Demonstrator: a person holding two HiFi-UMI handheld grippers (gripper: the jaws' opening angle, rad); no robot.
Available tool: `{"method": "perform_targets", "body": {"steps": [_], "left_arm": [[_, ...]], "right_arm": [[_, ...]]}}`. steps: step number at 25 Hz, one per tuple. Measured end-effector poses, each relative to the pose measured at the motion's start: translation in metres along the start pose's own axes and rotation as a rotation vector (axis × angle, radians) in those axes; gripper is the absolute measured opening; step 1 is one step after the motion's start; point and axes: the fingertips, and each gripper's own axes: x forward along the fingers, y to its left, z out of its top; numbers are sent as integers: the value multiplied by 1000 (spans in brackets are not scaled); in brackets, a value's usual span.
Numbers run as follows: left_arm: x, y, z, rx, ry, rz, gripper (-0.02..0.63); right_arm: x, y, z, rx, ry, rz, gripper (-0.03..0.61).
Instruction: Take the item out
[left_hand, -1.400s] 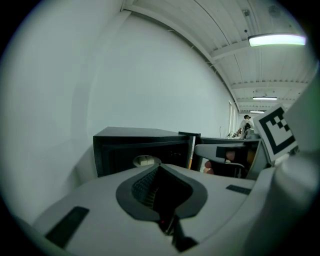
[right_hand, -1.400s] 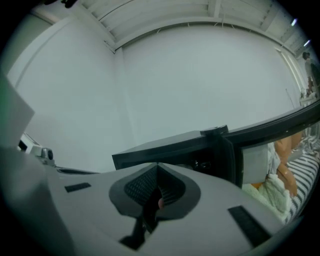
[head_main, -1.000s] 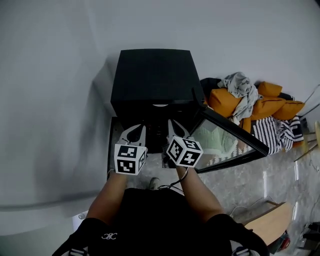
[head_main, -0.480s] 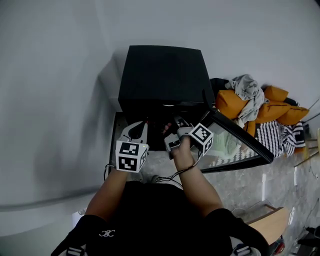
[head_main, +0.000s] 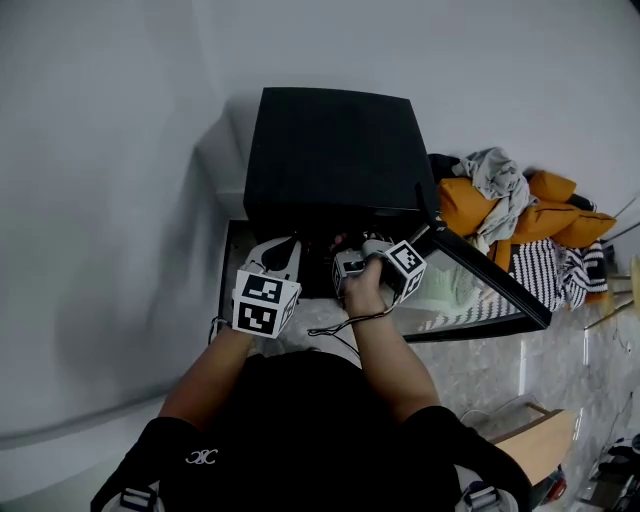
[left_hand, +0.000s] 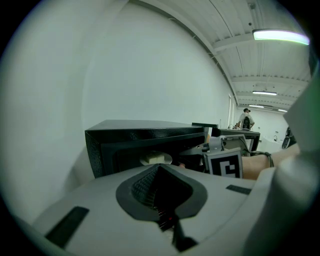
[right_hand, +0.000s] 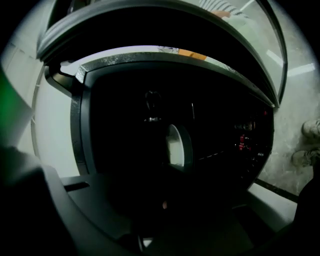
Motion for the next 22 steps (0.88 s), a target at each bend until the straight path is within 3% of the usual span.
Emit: {"method": "perform_targets", "body": {"steps": [4, 7, 22], "left_arm": [[0, 2, -2, -4, 6, -8, -2], [-1, 12, -6, -27, 14, -1, -2], [-8, 37, -19, -94, 30, 33, -2]], "right_arm": [[15, -13, 8, -18, -3, -34, 103], [24, -24, 13, -4, 0, -63, 127], [46, -33, 13, -2, -10, -162, 152]]}}
